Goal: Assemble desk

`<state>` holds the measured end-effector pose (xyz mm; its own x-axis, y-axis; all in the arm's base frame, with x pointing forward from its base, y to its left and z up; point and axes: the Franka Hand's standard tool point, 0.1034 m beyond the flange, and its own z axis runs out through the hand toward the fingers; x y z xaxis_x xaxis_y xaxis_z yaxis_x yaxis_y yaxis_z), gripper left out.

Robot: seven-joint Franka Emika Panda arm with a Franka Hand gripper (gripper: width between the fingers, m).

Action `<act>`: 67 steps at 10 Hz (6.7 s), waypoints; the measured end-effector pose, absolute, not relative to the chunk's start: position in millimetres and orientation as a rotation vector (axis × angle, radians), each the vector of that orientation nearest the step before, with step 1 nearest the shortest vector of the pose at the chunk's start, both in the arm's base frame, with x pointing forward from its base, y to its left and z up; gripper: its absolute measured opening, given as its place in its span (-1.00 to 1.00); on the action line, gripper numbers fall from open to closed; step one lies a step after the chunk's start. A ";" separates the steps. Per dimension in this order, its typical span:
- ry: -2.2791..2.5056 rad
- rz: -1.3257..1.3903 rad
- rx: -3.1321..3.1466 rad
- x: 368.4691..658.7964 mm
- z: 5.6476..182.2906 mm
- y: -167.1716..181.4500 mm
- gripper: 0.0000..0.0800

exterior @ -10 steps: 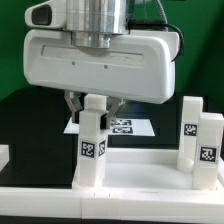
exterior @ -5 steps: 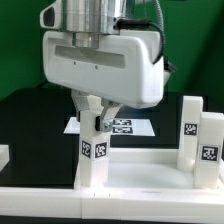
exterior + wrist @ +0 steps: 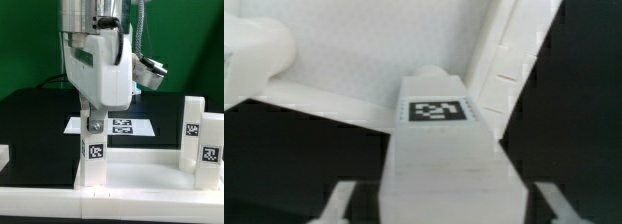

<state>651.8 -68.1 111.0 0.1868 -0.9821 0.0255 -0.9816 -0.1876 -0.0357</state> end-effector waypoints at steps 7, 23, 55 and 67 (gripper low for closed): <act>1.843 -0.069 -2.535 652.0 111.0 -67.5 0.56; 0.055 -0.083 -3.184 654.5 110.1 -62.5 -0.13; 0.913 -0.074 -2.989 655.0 112.0 -53.9 0.62; 0.082 -0.074 -3.161 653.7 110.8 -59.8 -0.28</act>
Offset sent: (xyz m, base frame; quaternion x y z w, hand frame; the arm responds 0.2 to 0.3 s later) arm 0.0000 0.0000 0.0000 0.0000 0.0000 -0.0650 0.9979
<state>653.7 -59.8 110.8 0.9976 -0.0516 0.0472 -0.0526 -0.9984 0.0199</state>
